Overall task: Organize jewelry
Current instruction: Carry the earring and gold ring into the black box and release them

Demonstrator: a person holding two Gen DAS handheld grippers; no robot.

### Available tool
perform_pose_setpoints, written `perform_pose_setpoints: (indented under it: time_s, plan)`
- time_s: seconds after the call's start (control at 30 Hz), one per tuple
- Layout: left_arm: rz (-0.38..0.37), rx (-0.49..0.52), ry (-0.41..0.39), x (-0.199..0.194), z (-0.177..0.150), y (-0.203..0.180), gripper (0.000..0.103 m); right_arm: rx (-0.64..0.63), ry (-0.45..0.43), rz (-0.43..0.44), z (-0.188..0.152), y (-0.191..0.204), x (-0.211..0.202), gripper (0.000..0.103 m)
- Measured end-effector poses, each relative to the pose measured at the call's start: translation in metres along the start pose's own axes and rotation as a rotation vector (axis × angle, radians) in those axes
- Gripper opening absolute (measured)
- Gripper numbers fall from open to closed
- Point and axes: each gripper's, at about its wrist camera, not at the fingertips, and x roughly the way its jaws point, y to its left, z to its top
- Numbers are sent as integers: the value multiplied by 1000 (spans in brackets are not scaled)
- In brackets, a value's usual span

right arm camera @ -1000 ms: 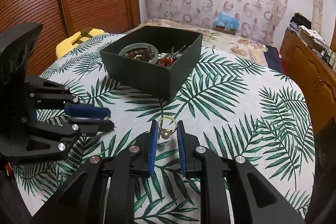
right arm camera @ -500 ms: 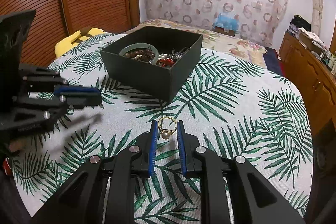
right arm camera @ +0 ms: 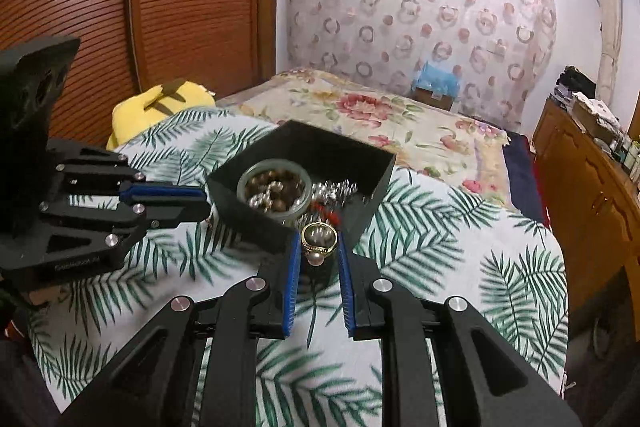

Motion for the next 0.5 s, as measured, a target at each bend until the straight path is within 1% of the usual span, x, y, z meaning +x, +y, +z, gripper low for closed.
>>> perform_pose_setpoints:
  time_s: [0.23, 0.5]
  plan:
    - [19, -15, -8, 5, 9, 12, 6, 12, 1, 14, 16, -3, 19, 20]
    - [54, -26, -2, 18, 19, 24, 6, 23, -5, 28, 24, -4, 35, 21]
